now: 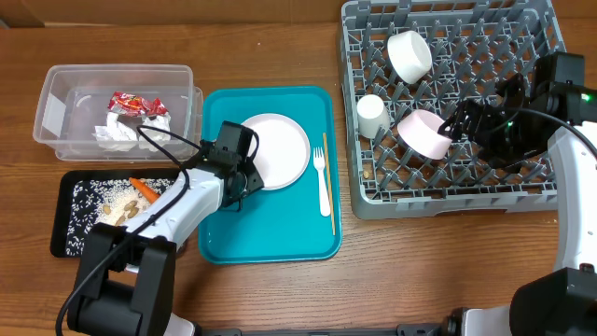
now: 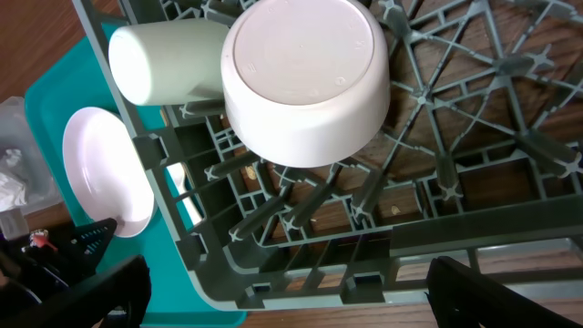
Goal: Sort waste into correct bins and load items into the dishwasher
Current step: 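Lower the left gripper onto the white plate on the teal tray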
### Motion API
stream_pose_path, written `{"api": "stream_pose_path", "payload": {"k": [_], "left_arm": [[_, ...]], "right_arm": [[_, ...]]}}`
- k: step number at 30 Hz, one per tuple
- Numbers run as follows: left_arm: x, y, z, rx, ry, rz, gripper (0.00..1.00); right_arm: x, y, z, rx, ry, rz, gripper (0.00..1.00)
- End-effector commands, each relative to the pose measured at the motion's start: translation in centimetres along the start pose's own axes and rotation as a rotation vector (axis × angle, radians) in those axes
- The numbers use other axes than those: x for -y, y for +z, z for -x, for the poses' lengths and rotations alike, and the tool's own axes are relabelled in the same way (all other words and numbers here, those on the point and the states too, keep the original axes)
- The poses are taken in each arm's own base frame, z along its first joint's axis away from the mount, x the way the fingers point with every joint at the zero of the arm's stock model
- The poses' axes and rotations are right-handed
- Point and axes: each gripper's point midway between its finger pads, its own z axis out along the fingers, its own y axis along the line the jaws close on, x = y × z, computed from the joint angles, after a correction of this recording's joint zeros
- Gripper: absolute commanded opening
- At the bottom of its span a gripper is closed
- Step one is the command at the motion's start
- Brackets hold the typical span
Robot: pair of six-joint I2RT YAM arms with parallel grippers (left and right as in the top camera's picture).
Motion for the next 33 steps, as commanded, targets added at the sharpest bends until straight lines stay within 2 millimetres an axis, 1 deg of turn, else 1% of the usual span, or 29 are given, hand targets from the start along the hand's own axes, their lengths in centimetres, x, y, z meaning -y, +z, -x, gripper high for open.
{"api": "stream_pose_path", "payload": {"k": [1, 3, 6, 9, 11, 12, 16, 20, 25, 29, 33], "left_arm": [[-0.3, 0.2, -0.3, -0.001, -0.007, -0.005, 0.43], [-0.2, 0.2, -0.3, 0.002, -0.007, -0.008, 0.41], [-0.2, 0.2, -0.3, 0.002, -0.006, -0.008, 0.39], [-0.2, 0.2, -0.2, 0.002, -0.006, -0.008, 0.26], [-0.1, 0.1, -0.2, 0.004, -0.005, -0.009, 0.13], [0.0, 0.1, -0.1, 0.005, 0.004, -0.012, 0.04], [1.0, -0.5, 0.4, 0.005, 0.082, -0.046, 0.04], [1.5, -1.7, 1.2, 0.004, 0.108, -0.030, 0.04], [1.9, -4.4, 3.4, 0.039, 0.110, 0.029, 0.04], [1.8, -7.0, 5.4, 0.087, 0.111, 0.095, 0.04], [3.1, -9.3, 6.4, 0.088, 0.145, 0.074, 0.04]], "right_arm": [[-0.4, -0.6, 0.4, 0.022, -0.008, 0.013, 1.00], [-0.4, -0.6, 0.4, 0.022, -0.008, 0.013, 1.00], [-0.4, -0.6, 0.4, 0.023, -0.008, 0.013, 1.00], [-0.4, -0.6, 0.4, 0.023, -0.008, 0.013, 1.00], [-0.4, -0.6, 0.4, 0.023, -0.008, 0.013, 1.00], [-0.4, -0.6, 0.4, 0.024, -0.008, 0.013, 1.00], [-0.4, -0.6, 0.5, 0.025, -0.009, 0.013, 1.00], [-0.4, -0.6, 0.5, 0.026, -0.009, 0.013, 1.00], [-0.4, -0.6, 0.6, 0.031, -0.011, 0.014, 1.00], [-0.5, -0.6, 0.7, 0.036, -0.013, 0.015, 1.00], [-0.5, -0.6, 0.7, 0.036, -0.013, 0.015, 1.00]]}}
